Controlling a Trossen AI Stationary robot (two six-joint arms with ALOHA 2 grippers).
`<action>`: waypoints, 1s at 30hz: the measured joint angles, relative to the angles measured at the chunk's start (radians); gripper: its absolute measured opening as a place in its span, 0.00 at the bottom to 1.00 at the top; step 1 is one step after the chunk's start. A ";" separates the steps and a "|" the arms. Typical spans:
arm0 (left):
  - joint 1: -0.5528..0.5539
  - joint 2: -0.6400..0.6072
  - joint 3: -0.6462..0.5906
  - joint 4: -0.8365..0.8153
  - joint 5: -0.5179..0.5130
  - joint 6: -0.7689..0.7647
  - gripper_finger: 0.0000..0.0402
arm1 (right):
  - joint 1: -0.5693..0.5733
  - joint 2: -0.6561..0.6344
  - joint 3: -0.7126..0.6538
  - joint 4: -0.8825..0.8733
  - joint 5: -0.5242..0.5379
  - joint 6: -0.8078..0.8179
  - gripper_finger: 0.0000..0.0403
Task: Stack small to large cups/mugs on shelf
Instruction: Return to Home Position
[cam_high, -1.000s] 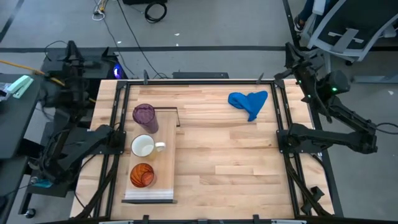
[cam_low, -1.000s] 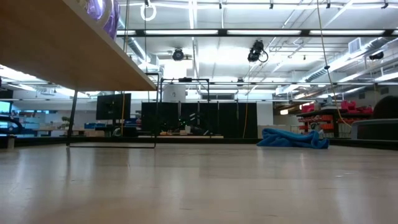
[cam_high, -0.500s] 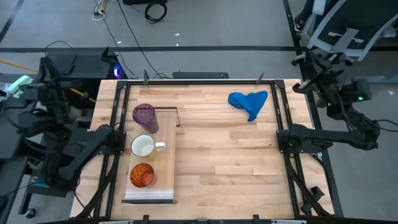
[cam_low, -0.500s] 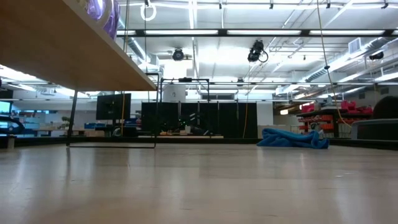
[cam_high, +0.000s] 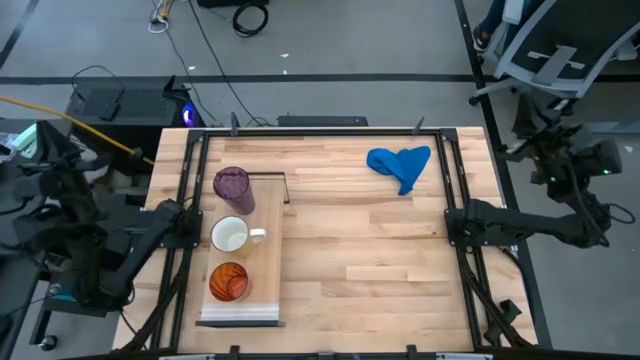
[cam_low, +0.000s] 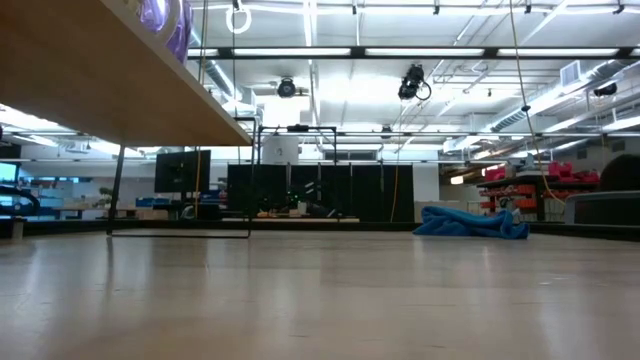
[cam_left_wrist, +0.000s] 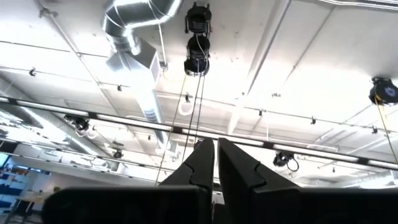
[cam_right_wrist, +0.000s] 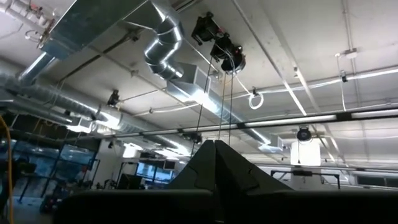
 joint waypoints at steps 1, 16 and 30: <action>0.000 -0.011 0.000 -0.009 -0.001 0.000 0.06 | -0.001 -0.023 0.000 -0.020 0.000 0.006 0.02; 0.000 -0.030 -0.001 -0.122 -0.003 -0.006 0.09 | -0.170 -0.243 0.002 -0.296 -0.004 0.146 0.02; 0.000 -0.043 -0.293 0.021 -0.027 -0.005 0.07 | -0.240 -0.251 -0.384 -0.074 -0.042 0.281 0.02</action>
